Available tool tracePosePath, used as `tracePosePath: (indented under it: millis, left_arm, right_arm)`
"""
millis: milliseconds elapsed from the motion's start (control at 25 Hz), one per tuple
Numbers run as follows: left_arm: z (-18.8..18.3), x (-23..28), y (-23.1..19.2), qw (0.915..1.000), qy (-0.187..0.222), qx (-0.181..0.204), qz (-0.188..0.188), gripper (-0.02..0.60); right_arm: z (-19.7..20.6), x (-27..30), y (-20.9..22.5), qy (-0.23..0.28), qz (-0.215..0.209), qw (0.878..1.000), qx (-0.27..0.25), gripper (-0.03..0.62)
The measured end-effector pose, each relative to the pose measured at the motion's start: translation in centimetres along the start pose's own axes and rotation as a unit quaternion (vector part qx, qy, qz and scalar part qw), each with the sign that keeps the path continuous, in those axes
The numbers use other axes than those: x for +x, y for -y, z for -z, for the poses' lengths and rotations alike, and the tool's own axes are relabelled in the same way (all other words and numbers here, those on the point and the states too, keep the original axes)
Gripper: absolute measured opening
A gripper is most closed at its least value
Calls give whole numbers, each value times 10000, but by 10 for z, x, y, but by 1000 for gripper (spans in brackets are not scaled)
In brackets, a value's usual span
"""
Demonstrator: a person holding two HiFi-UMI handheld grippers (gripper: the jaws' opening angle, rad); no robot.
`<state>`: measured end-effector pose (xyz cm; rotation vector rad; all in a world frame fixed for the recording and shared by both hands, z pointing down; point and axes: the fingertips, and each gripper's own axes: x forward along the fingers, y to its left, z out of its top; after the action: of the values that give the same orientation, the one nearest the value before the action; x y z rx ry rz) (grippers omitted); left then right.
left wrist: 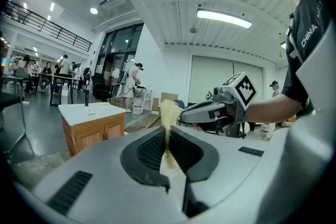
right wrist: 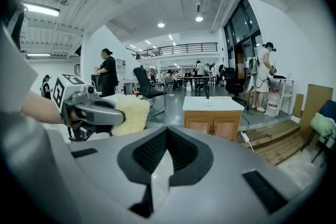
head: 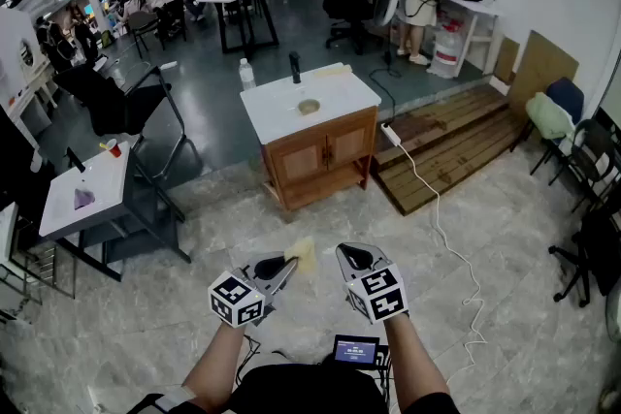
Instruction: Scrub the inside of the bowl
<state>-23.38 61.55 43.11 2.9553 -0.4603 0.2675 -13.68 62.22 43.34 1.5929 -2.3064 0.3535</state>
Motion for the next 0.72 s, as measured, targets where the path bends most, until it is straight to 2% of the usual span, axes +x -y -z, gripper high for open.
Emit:
tracePosePath:
  millis: [360, 560, 720]
  left_arm:
    - [-1, -3, -4, 9999, 84, -134, -56, 17]
    - [0, -4, -5, 9997, 130, -217, -57, 17]
    - [0, -3, -4, 9997, 140, -206, -46, 17]
  right_arm:
    - [1, 2, -3, -46, -48, 10000, -22, 8]
    - [-7, 1, -7, 214, -173, 9996, 96, 8]
    - [-7, 0, -7, 216, -209, 9995, 49, 8]
